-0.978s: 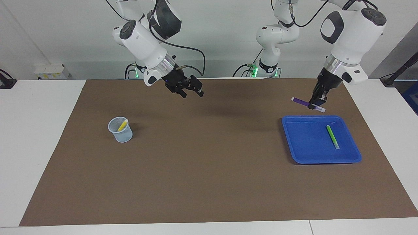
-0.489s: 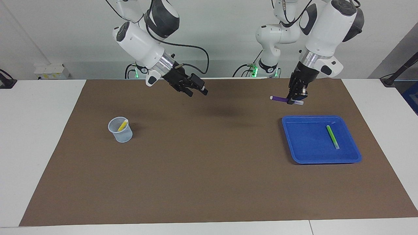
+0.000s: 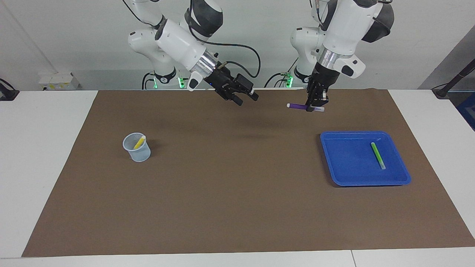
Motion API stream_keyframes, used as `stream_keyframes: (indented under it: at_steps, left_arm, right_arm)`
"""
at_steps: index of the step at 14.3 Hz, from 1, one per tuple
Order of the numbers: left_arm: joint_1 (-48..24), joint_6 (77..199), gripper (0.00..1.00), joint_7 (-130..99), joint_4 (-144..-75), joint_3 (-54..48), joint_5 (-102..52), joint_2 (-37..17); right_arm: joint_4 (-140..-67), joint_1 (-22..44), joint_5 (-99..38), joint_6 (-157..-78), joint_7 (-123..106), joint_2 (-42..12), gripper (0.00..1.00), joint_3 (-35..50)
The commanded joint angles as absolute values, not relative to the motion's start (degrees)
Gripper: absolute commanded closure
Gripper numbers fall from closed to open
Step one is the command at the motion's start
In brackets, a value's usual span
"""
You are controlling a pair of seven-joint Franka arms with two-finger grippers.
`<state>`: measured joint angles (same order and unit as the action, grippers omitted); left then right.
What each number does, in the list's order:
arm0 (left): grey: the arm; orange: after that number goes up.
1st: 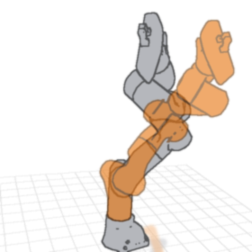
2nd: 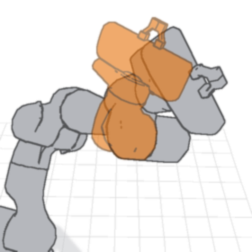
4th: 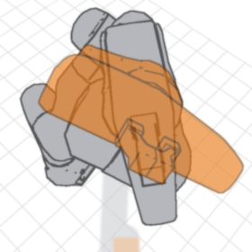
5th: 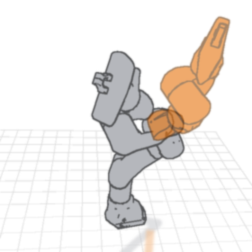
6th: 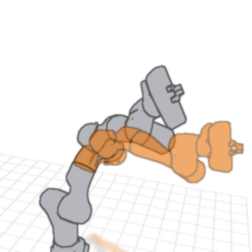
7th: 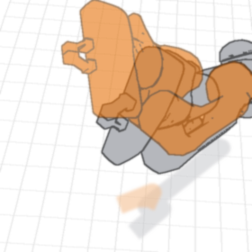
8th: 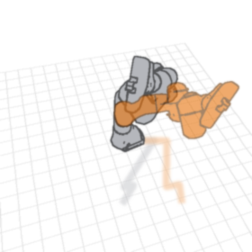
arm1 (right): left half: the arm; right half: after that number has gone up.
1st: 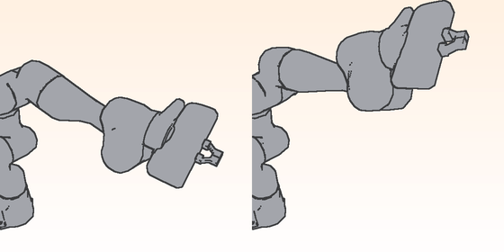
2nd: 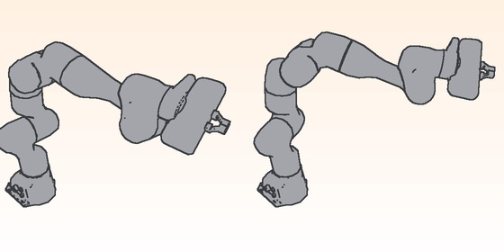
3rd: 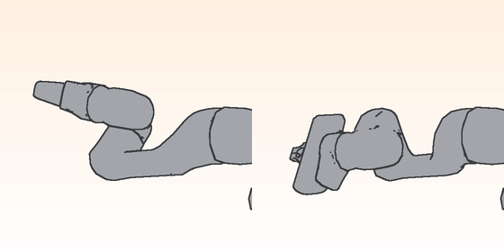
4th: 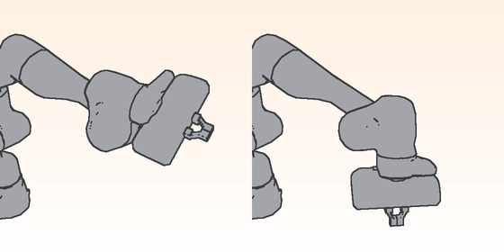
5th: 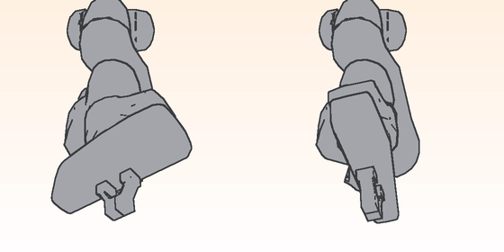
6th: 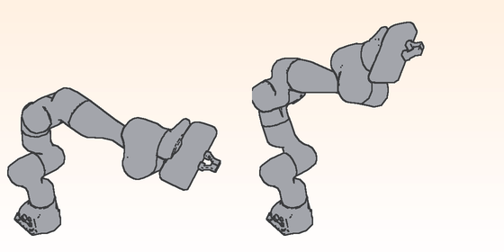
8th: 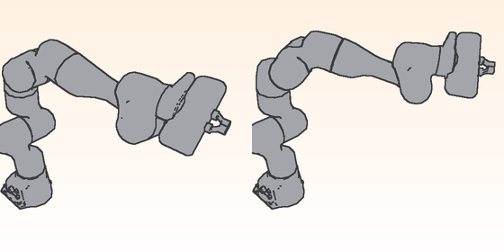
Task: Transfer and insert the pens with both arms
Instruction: 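Carry the purple pen toward the right gripper while the right gripper approaches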
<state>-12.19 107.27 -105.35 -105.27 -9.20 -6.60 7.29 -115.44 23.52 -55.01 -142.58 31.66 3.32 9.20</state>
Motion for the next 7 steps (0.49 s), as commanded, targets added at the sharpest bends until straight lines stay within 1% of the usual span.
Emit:
stream_keyframes:
  at_steps: [1,4,7]
  left_arm:
    - [-14.5,106.4,1.0,-107.6,-106.6,-8.3,-6.3,9.1]
    - [-15.8,106.4,1.0,-109.9,-106.6,-8.5,-6.3,9.2]
    - [-16.7,106.2,1.0,-111.2,-107.0,-8.7,-6.3,9.6]
  right_arm:
    - [-115.2,25.7,-56.9,-148.4,35.6,2.6,0.0,9.1]
    - [-114.0,28.9,-58.7,-155.0,39.6,0.9,0.0,9.1]
    - [-112.2,31.5,-58.9,-158.0,40.3,-1.1,0.0,9.1]
